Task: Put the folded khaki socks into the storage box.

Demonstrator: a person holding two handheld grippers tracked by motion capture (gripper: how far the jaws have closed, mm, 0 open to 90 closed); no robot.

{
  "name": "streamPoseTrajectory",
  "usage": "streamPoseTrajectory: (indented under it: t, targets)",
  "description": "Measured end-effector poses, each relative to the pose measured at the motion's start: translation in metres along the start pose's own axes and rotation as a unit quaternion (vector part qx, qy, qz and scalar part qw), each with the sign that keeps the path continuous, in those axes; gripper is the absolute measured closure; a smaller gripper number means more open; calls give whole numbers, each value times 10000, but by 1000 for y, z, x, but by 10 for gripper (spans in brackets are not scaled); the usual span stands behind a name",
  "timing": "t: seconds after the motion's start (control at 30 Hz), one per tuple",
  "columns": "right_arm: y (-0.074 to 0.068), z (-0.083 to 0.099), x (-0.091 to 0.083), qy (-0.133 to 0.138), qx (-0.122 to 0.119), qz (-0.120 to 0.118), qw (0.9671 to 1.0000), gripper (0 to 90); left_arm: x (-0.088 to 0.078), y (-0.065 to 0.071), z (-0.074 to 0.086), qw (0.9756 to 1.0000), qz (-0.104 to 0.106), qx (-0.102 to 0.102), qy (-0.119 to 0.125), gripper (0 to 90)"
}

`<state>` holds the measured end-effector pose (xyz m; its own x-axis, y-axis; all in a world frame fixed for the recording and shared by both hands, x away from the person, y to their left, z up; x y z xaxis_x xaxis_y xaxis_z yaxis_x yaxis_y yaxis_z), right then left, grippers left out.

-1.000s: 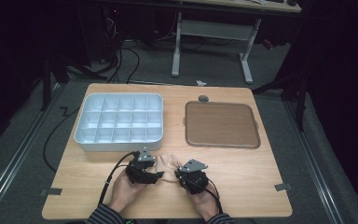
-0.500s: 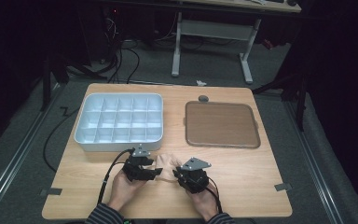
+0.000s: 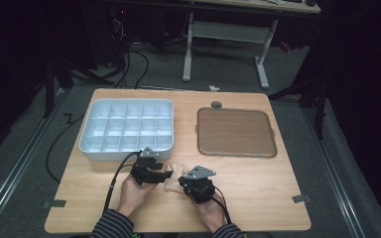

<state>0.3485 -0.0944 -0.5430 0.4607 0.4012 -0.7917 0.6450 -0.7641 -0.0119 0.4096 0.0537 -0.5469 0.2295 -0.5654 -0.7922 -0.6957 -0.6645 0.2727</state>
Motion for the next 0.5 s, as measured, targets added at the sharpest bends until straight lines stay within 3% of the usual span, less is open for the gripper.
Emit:
streamPoseTrajectory:
  t: [0.27,0.5]
  targets:
    - [-1,-2,8,-55,-28,79,9999,857,6,-7,-2,9995,162,-285,-1,488]
    - [-1,4,16,-197,-44,95,9998,858,11,-8,-1,9994,179,-268,-127,516]
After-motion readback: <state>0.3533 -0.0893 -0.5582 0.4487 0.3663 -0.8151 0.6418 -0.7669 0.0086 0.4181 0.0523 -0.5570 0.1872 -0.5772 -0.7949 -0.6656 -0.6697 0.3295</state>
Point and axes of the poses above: each handheld gripper's, and its own axes: x roughly forward along the jaws, z roughly out of its underside, y roughly to its right, the point moved 5 cm from there along x, roughly forward along the jaws, and after that the axes turned 11 degrees about -y, right-handed, at the moved point
